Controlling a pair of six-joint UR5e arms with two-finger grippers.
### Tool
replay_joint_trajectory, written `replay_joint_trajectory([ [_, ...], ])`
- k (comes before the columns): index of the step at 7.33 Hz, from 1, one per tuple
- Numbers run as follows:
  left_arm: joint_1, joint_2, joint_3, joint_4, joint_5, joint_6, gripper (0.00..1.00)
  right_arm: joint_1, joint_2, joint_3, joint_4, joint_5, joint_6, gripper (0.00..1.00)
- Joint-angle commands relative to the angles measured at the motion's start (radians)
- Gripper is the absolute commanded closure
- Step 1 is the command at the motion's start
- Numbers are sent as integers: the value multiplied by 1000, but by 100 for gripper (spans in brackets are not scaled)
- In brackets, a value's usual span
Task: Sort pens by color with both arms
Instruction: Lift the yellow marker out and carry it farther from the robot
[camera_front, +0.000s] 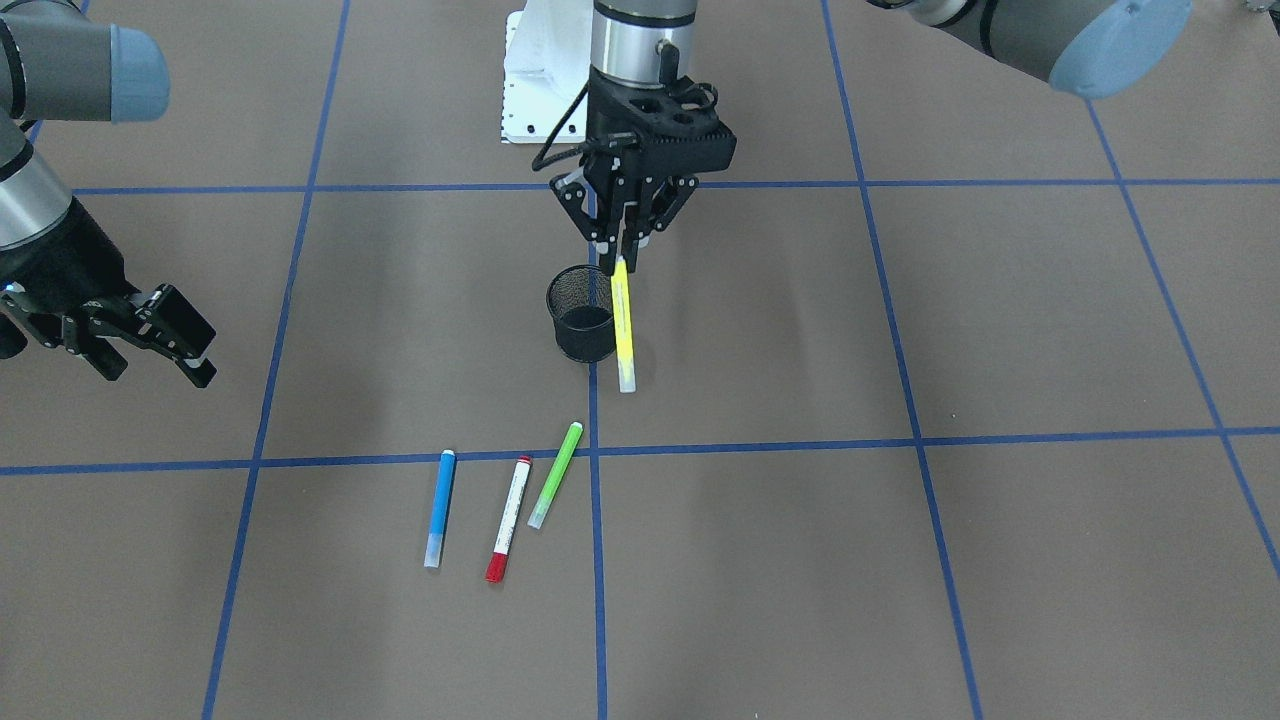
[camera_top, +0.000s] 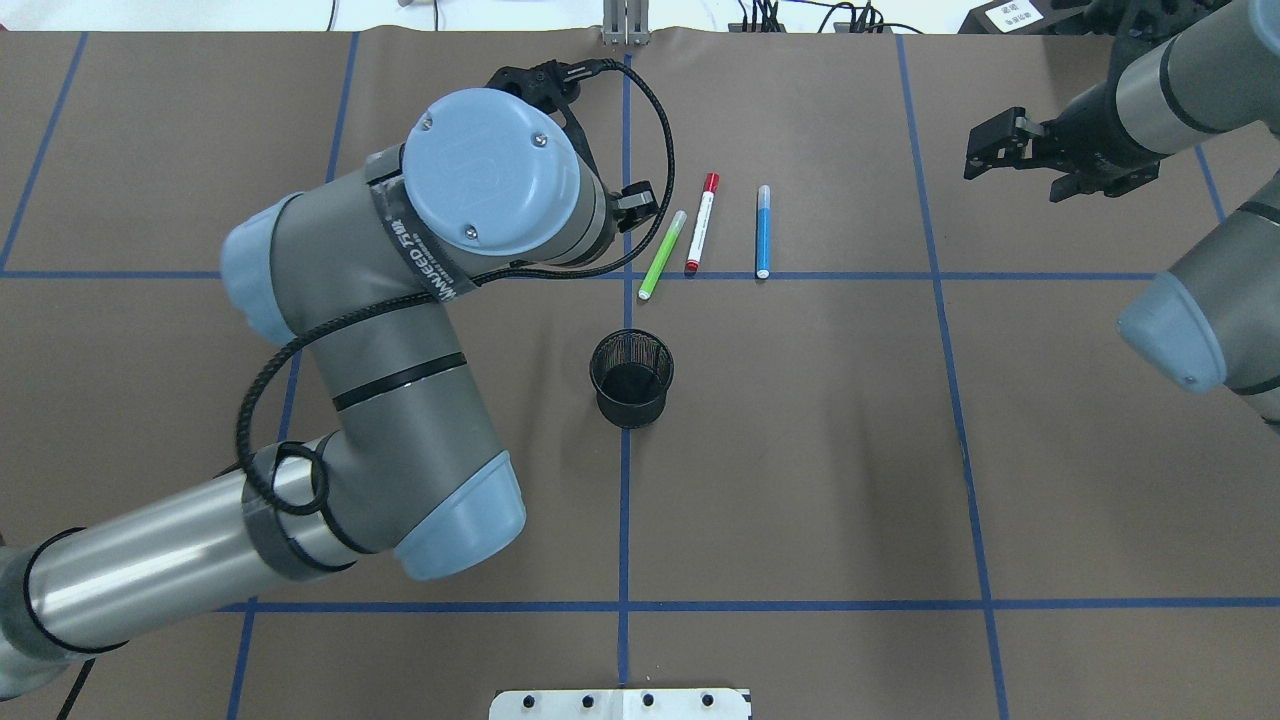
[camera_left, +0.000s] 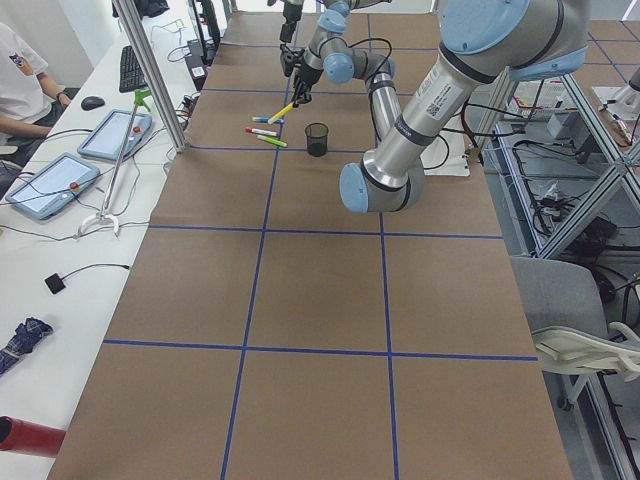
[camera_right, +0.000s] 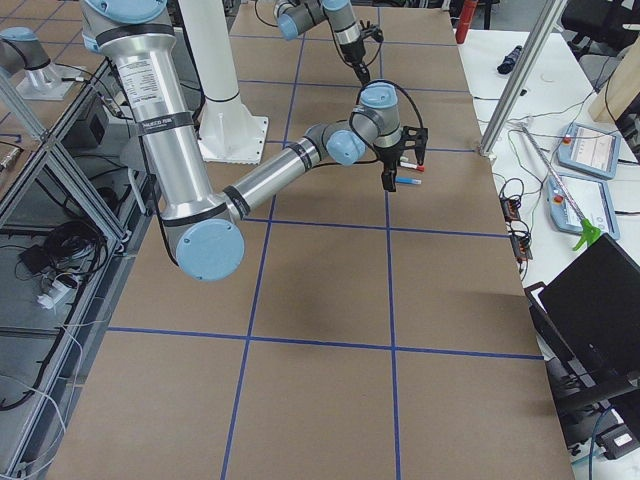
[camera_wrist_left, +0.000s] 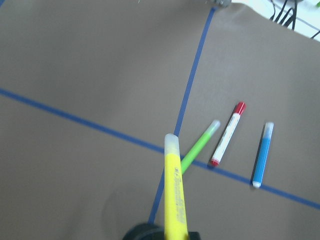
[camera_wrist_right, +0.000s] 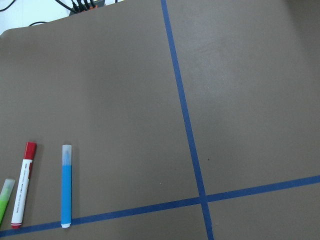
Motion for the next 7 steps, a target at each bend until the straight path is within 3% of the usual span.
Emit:
replay_joint_trajectory([
  [1,-25,6,273,-378,58,88,100,1,-1,3,0,0,3,2],
  [4,-47,3,483,-601,71,181,100,1,6,5,0,0,11,2],
  [7,-18,-21,540,-614,69,178,100,1,7,6,0,0,12,2],
])
